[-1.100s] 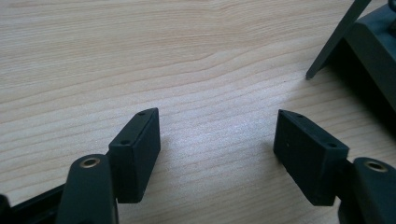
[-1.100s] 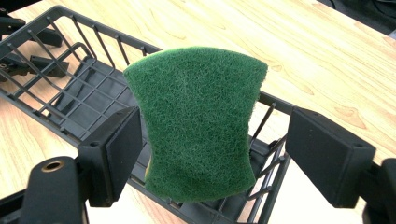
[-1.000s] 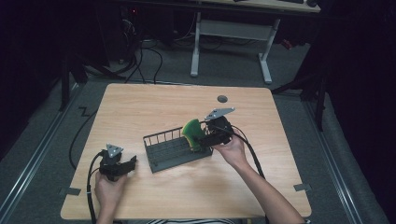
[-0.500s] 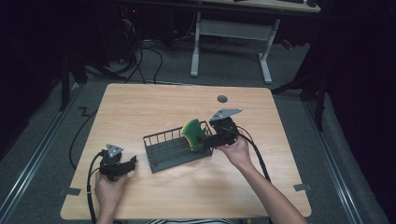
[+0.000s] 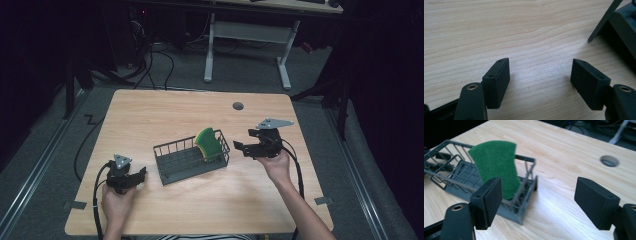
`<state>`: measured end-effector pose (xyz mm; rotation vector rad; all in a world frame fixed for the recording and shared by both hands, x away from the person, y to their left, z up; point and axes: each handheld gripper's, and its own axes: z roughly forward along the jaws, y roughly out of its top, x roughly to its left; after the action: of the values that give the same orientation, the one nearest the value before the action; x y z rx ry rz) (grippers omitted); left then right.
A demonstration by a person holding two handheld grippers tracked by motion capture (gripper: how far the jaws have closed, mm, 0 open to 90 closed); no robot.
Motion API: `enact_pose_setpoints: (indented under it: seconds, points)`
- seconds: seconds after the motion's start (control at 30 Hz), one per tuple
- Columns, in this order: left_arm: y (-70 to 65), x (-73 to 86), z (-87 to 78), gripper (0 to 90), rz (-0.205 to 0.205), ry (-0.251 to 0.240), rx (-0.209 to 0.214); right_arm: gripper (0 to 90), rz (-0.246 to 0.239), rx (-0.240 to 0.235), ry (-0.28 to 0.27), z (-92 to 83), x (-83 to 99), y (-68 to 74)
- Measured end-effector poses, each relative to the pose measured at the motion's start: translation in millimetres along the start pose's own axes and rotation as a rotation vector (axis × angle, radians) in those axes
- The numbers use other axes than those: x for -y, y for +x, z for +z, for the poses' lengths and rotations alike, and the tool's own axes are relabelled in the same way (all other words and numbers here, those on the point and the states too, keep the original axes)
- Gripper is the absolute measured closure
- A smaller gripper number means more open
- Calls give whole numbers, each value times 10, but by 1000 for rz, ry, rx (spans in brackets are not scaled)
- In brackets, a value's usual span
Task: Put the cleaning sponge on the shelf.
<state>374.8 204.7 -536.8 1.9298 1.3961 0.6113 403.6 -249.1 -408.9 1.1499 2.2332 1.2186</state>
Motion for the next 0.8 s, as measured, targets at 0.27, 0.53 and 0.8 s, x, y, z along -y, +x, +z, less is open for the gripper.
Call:
enact_pose_setpoints:
  seconds: [0.27,0.53,0.8]
  points:
    - [0,0,0,323,0,0,0,254,49,49,-29,-228,167,-191]
    - [0,0,0,324,0,0,0,259,104,81,-21,-342,421,-358]
    - [0,0,0,324,-1,0,0,267,135,103,-26,-423,613,-440]
